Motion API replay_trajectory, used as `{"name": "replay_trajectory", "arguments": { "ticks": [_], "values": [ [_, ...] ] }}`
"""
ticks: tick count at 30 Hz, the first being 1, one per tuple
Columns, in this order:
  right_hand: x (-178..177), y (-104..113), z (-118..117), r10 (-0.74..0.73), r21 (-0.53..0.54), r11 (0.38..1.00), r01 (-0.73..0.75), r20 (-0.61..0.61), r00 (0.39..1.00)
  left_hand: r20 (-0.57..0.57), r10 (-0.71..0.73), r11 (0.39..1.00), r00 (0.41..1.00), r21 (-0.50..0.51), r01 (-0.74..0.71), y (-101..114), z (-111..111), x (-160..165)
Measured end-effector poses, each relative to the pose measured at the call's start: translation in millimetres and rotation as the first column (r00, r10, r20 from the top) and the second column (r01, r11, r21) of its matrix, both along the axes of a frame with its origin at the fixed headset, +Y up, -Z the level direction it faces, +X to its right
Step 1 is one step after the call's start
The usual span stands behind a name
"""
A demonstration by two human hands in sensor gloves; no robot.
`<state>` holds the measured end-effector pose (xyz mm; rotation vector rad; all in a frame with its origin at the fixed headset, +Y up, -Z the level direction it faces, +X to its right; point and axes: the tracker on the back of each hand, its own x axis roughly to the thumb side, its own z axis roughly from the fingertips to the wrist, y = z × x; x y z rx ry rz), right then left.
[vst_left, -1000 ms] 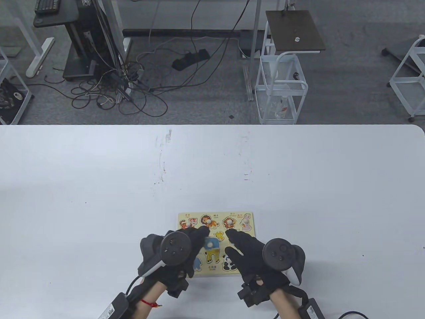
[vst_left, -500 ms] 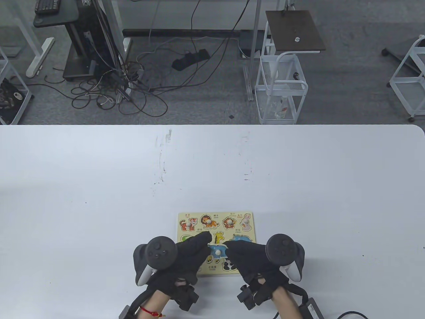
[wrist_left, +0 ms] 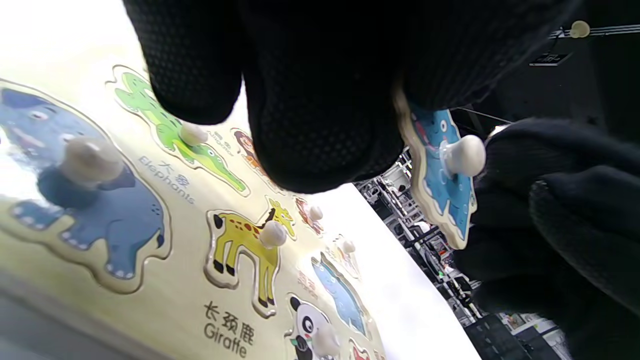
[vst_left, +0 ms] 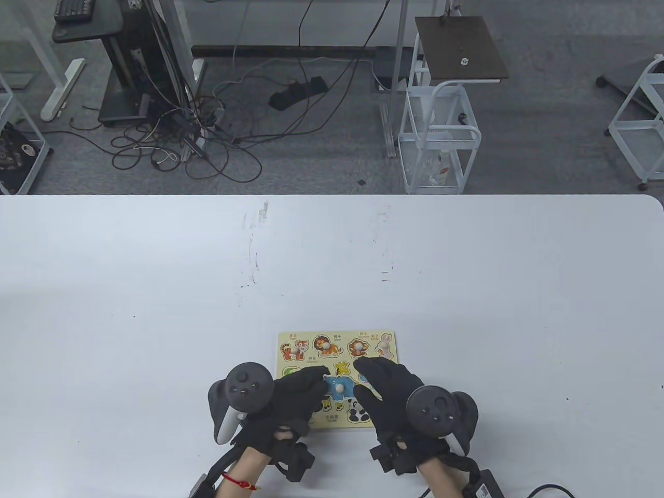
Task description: Fit puzzle pieces into frame
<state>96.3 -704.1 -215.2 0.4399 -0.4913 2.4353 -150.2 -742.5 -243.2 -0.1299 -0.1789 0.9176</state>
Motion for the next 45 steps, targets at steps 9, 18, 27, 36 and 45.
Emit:
{"name": "replay_trajectory", "arguments": {
  "ticks": [9,18,27,36,45],
  "values": [
    [-39,-2,20,0.361,0.218,0.907,-0.361,0.038,0.932,0.029,-0.010,1.000,1.000,-0.008,0.010,0,0,3],
    [-38,-8,17,0.301,0.167,0.940,-0.297,0.005,0.954,0.080,0.000,1.000,0.997,-0.027,0.002,2,3,8],
    [-33,1,21,0.183,0.218,0.961,-0.170,-0.042,0.982,0.168,0.025,1.000,0.985,0.012,-0.027,10,4,6],
    [-27,12,16,0.201,0.173,0.964,-0.200,0.014,0.979,0.062,-0.138,0.972,0.988,0.199,0.124,25,9,-6],
    [-27,25,-8,0.407,0.039,0.910,-0.412,0.104,0.908,-0.080,-0.292,0.929,0.953,0.214,0.303,18,2,-38]
  ]
}}
